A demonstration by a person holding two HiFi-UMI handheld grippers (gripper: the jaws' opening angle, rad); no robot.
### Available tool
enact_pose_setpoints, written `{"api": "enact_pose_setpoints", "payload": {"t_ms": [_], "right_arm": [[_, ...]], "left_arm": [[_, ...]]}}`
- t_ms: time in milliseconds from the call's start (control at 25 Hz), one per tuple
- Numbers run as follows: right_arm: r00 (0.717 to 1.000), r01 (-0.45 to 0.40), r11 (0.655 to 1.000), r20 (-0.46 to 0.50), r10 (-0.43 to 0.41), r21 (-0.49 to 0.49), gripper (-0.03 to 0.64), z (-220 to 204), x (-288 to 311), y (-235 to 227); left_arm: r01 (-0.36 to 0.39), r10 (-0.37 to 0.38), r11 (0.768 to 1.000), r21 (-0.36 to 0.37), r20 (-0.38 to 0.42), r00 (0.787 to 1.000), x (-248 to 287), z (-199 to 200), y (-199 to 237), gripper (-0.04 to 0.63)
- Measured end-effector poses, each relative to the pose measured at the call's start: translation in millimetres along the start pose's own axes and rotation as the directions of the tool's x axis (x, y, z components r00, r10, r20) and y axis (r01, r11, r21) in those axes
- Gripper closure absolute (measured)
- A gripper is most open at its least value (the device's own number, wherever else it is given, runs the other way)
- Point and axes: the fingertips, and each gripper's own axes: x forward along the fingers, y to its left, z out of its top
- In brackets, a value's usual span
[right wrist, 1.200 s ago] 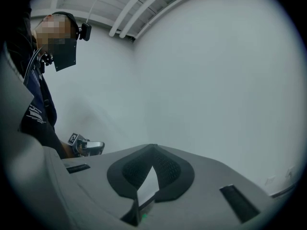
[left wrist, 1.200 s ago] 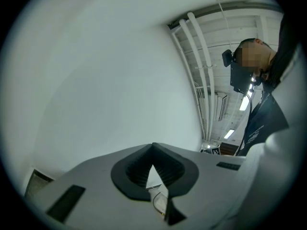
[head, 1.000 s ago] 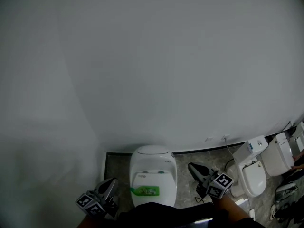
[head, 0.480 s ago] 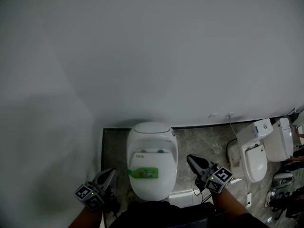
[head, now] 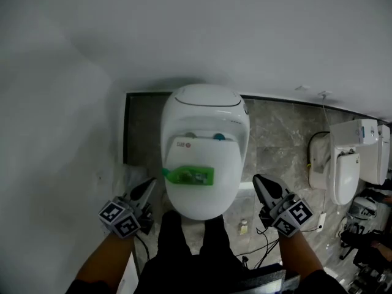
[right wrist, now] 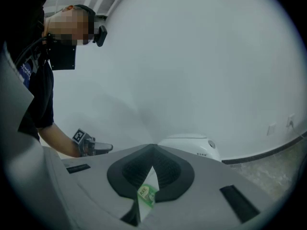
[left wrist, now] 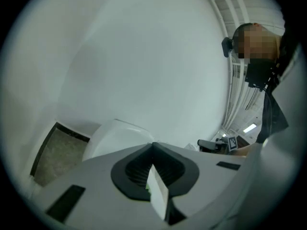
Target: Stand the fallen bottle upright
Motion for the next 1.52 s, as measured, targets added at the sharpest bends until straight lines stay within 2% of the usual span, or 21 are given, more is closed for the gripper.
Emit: {"api": "enact_pose_setpoints", "payload": {"t_ms": [120, 200, 240, 320, 400, 480, 560, 640, 800, 880, 960, 1040, 1160, 1240, 1400, 1520], "right_arm": [[0.999, 0.021, 0.999, -0.038, -0.020, 0.034, 0.609, -55.1, 15.4, -26.7], [0.998, 0.023, 0.999, -0.057, -0.020, 0.047, 0.609, -88.8, 23.0, -38.1], [0.998, 0.020, 0.998, -0.067, -0.016, 0.054, 0.609, -104.9, 26.1, -40.8], [0.996, 0.008, 0.997, -0.087, -0.002, 0.072, 0.609, -132.7, 31.3, -43.1], [0.995, 0.003, 0.996, -0.102, 0.006, 0.085, 0.609, -153.9, 35.0, -45.4], [0.992, -0.013, 0.994, -0.127, 0.027, 0.107, 0.609, -172.8, 37.6, -44.1], [0.988, -0.026, 0.992, -0.149, 0.045, 0.125, 0.609, -188.8, 39.5, -43.5], [0.986, -0.021, 0.991, -0.161, 0.043, 0.135, 0.609, -201.3, 40.4, -46.6], [0.986, -0.003, 0.990, -0.163, 0.026, 0.138, 0.609, -214.2, 40.8, -51.2], [0.986, -0.004, 0.991, -0.165, 0.027, 0.135, 0.609, -217.2, 40.9, -51.9], [0.985, -0.007, 0.991, -0.169, 0.030, 0.137, 0.609, -219.0, 41.5, -51.6], [0.986, -0.009, 0.991, -0.165, 0.032, 0.137, 0.609, -217.1, 41.1, -51.0], [0.987, -0.009, 0.991, -0.156, 0.030, 0.133, 0.609, -212.3, 38.1, -51.0], [0.988, -0.005, 0.991, -0.155, 0.025, 0.132, 0.609, -211.5, 35.6, -51.7], [0.988, -0.002, 0.991, -0.151, 0.022, 0.131, 0.609, -208.1, 31.0, -49.7], [0.988, -0.010, 0.991, -0.152, 0.031, 0.133, 0.609, -203.5, 27.7, -46.0]], "left_arm": [[-0.088, 0.087, 0.994, -0.061, -0.026, 0.996, 25.7, -54.7, 65.8, 0.583], [-0.154, 0.149, 0.980, -0.125, -0.042, 0.988, 36.5, -92.4, 107.3, 0.583], [-0.191, 0.183, 0.969, -0.157, -0.063, 0.981, 40.3, -113.6, 128.2, 0.578], [-0.268, 0.245, 0.934, -0.238, -0.123, 0.962, 47.0, -156.6, 166.6, 0.520], [-0.322, 0.277, 0.887, -0.330, -0.178, 0.944, 54.9, -191.8, 195.4, 0.429], [-0.343, 0.276, 0.834, -0.432, -0.213, 0.937, 65.5, -216.4, 214.9, 0.355], [-0.339, 0.258, 0.788, -0.514, -0.224, 0.940, 78.8, -229.0, 227.1, 0.308], [-0.331, 0.236, 0.767, -0.549, -0.239, 0.942, 93.3, -235.8, 233.3, 0.301], [-0.336, 0.214, 0.744, -0.577, -0.270, 0.939, 113.7, -244.3, 237.0, 0.306], [-0.336, 0.227, 0.739, -0.584, -0.254, 0.940, 118.0, -241.3, 238.5, 0.379], [-0.334, 0.241, 0.734, -0.591, -0.233, 0.942, 120.3, -236.5, 239.3, 0.407], [-0.334, 0.250, 0.733, -0.592, -0.221, 0.943, 120.5, -231.9, 237.1, 0.413], [-0.340, 0.262, 0.745, -0.574, -0.218, 0.940, 117.6, -224.6, 229.2, 0.414], [-0.339, 0.266, 0.759, -0.556, -0.211, 0.941, 116.2, -218.1, 222.0, 0.416], [-0.325, 0.259, 0.811, -0.486, -0.199, 0.945, 116.4, -200.0, 202.7, 0.416], [-0.323, 0.250, 0.834, -0.447, -0.216, 0.944, 117.9, -190.3, 190.0, 0.416]]}}
